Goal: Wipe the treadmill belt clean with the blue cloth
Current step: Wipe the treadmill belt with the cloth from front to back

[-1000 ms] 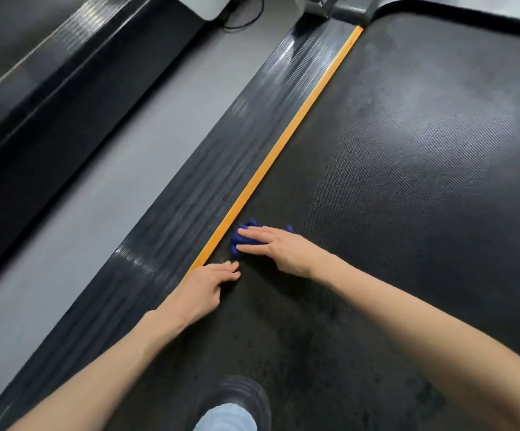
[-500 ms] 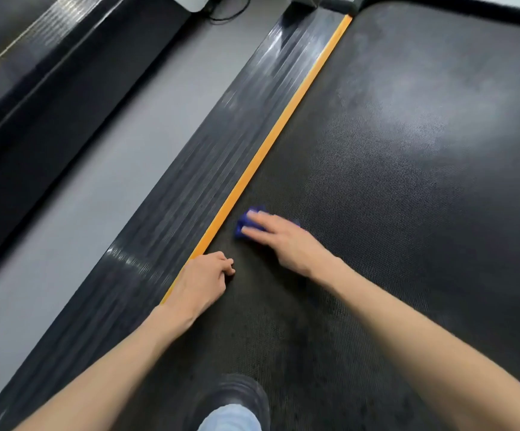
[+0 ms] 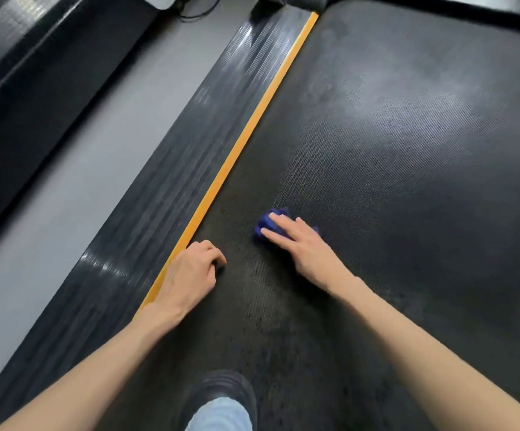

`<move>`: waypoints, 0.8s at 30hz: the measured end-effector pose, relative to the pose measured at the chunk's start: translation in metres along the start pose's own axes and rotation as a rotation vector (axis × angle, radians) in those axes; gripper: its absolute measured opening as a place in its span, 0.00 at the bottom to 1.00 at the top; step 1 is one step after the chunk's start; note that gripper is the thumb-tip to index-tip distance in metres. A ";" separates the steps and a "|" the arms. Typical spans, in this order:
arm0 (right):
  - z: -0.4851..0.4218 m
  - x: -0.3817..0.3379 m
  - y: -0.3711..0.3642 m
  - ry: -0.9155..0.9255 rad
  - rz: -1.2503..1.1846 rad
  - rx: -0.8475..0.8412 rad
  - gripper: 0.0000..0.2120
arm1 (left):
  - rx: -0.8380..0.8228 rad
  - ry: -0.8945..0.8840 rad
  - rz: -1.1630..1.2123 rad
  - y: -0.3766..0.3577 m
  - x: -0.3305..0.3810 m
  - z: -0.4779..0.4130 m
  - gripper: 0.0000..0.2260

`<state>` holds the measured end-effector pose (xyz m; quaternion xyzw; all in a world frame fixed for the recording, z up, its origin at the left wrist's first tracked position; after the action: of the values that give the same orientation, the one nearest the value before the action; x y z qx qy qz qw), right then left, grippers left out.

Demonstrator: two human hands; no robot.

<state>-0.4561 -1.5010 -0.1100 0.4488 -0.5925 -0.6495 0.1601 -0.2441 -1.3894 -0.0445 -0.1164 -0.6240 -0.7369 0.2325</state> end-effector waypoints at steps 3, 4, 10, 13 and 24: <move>0.016 0.063 0.026 -0.450 -0.015 0.171 0.34 | 0.024 -0.014 0.015 -0.002 -0.003 0.002 0.12; 0.019 0.067 0.030 -0.555 -0.023 0.220 0.33 | 0.032 -0.012 0.021 -0.002 -0.004 0.002 0.12; 0.019 -0.044 -0.016 -0.281 -0.058 0.129 0.31 | 0.058 -0.055 0.048 -0.007 0.010 -0.011 0.14; 0.052 -0.045 -0.018 -0.176 0.010 0.077 0.33 | 0.032 -0.115 0.032 -0.019 0.026 -0.017 0.15; 0.199 0.055 0.059 -1.194 0.119 0.408 0.32 | -0.062 -0.434 0.004 -0.059 0.084 -0.041 0.18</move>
<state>-0.6595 -1.4315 -0.0983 -0.0028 -0.7156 -0.6519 -0.2509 -0.3401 -1.4395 -0.0647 -0.2806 -0.6361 -0.7131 0.0903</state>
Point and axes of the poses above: each hand's wrist, its own z-axis away from the middle knuckle, its own y-axis out of the back of the hand, x = y × z, the point moved 1 cm from there along -z, towards the middle knuckle, and after that the axes turned 4 degrees about z, right-handed, at the moved point
